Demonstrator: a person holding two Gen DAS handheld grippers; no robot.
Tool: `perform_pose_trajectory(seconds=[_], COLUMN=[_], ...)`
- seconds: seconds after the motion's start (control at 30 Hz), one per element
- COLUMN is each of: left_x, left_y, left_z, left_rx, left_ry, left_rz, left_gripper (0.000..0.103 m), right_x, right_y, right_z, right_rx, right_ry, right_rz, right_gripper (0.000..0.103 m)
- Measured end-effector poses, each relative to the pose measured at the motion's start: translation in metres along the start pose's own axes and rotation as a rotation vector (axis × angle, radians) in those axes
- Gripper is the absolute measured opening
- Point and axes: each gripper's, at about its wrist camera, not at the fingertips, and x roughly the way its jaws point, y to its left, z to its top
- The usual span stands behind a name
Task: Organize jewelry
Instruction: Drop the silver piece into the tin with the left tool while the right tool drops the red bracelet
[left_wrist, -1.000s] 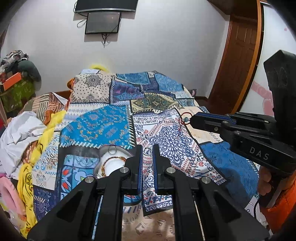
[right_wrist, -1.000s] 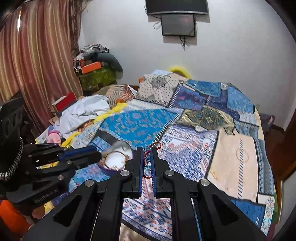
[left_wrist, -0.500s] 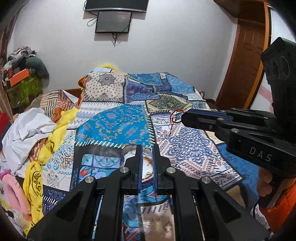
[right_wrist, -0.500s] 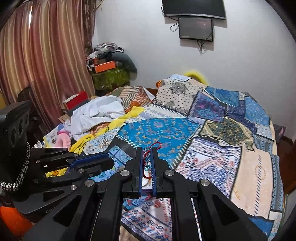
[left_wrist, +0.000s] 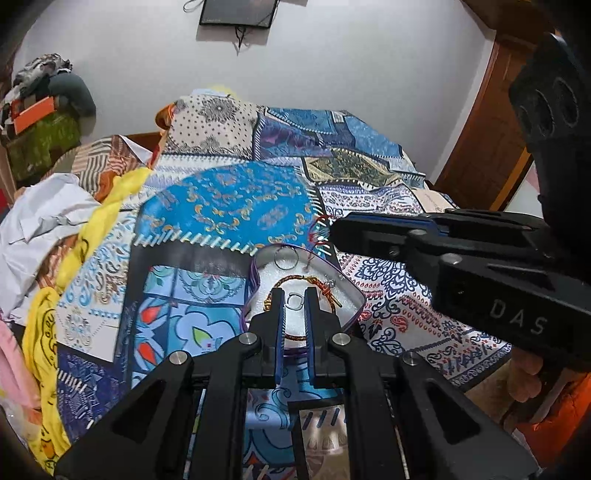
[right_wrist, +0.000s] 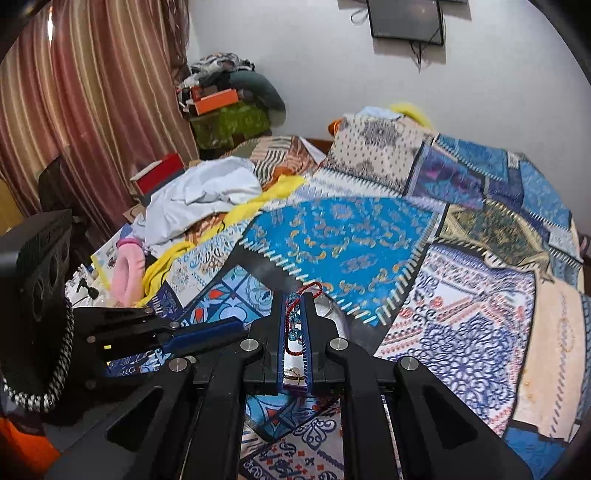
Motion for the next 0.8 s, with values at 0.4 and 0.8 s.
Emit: perform_pose_trajectory(seconds=[0.4, 0.8], left_x=[0.014, -0.018], left_y=[0.001, -0.003], left_z=[-0.004, 0.008], left_rx=[-0.015, -0.011], left_ry=[0.04, -0.02], left_rz=[-0.008, 0.047], left_gripper=[0.008, 0.012], right_x=[0.016, -0.017], right_y=[-0.004, 0.0], right_z=[-0.002, 0.002], right_rx=[0.025, 0.012], right_ry=[0.058, -0.018], right_rz=[0.008, -0.049], right_gripper=[0.008, 0.029])
